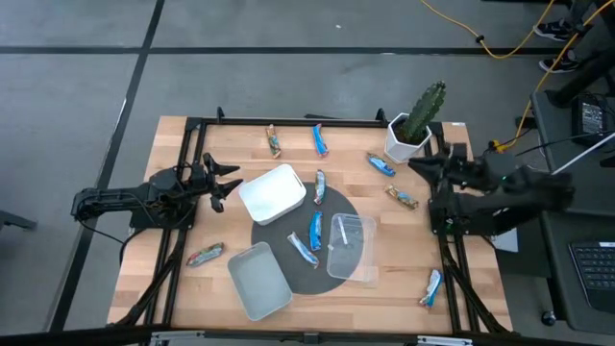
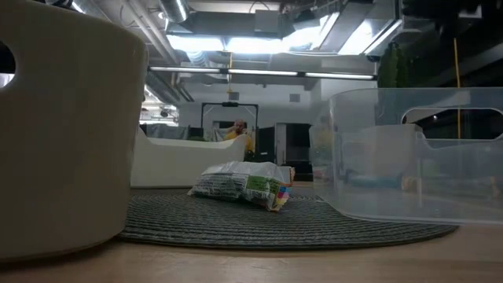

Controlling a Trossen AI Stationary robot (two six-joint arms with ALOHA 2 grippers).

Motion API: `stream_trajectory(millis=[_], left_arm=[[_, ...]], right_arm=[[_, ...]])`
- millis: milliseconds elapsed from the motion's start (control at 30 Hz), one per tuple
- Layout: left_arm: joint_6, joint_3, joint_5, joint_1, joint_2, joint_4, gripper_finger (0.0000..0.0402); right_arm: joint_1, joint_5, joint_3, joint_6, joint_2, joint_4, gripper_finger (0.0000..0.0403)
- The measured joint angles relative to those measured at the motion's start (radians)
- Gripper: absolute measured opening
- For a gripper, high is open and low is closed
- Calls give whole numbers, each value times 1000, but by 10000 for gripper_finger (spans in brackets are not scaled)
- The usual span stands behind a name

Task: Pick and place Granola Bars by type
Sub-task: Put the orange granola bar into the white bin

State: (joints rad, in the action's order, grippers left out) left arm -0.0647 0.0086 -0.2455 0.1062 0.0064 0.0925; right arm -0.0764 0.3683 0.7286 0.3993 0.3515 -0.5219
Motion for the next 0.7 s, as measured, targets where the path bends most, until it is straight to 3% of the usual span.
stream_trajectory(millis=[200, 333, 533, 700], left_arm=[[0, 0, 0, 0, 0, 0, 198], [0, 0, 0, 0, 0, 0, 198], [0, 0, 0, 0, 0, 0, 198], [0, 0, 0, 0, 0, 0, 198]], right_arm=[[0, -93, 463, 74, 355, -592, 89], [0, -124, 626, 62, 521, -862, 89], [13, -43, 613, 198, 620, -954, 91], [50, -119, 482, 356, 652, -929, 134]])
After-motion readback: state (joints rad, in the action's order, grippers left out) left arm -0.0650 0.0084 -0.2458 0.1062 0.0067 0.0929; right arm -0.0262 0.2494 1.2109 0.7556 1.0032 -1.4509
